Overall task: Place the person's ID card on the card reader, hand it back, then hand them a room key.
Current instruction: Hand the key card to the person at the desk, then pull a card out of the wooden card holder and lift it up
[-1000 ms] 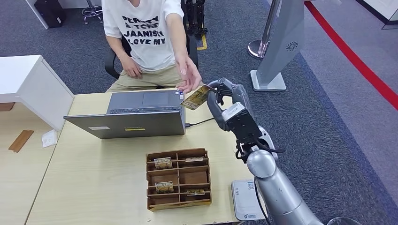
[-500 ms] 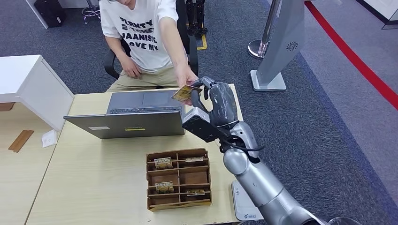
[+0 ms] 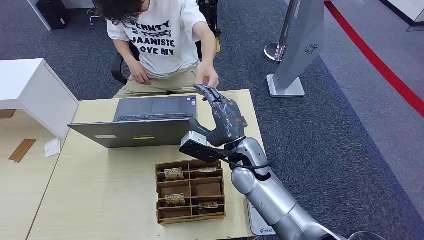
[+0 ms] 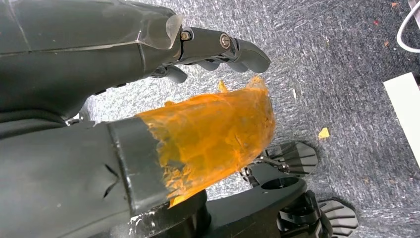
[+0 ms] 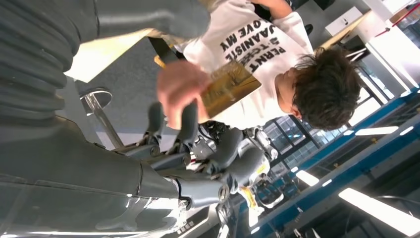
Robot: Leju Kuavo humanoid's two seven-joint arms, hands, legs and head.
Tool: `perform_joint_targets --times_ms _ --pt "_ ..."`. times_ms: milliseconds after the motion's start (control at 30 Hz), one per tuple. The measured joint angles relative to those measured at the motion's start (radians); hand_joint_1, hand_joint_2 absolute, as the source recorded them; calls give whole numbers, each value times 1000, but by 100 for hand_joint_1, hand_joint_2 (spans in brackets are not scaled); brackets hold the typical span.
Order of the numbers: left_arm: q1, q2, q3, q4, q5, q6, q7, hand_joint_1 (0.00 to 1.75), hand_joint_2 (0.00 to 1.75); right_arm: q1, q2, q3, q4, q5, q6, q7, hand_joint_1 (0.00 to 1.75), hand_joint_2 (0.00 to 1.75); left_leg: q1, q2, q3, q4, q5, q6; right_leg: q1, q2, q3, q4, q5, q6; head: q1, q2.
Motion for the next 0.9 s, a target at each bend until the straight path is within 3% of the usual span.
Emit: perform_joint_targets --times_ms 400,667,800,900 --pt "26 4 8 0 66 29 -25 0 0 184 0 -48 -153 -233 -15 -80 0 175 0 0 0 0 0 0 0 0 0 0 0 0 0 0" --pt "50 9 36 0 98 61 -41 0 0 294 -10 -84 -270 -367 29 -105 0 175 0 0 0 0 0 0 0 0 0 0 0 0 0 0" --pt "65 15 50 0 104 77 -44 0 0 334 -23 -97 -309 -412 54 -111 0 0 0 0 0 0 0 0 0 0 0 0 0 0 0 0" --pt "76 21 52 0 99 89 -39 0 0 361 -35 -106 -334 -433 66 -117 0 0 0 0 0 0 -1 0 0 0 0 0 0 0 0 0"
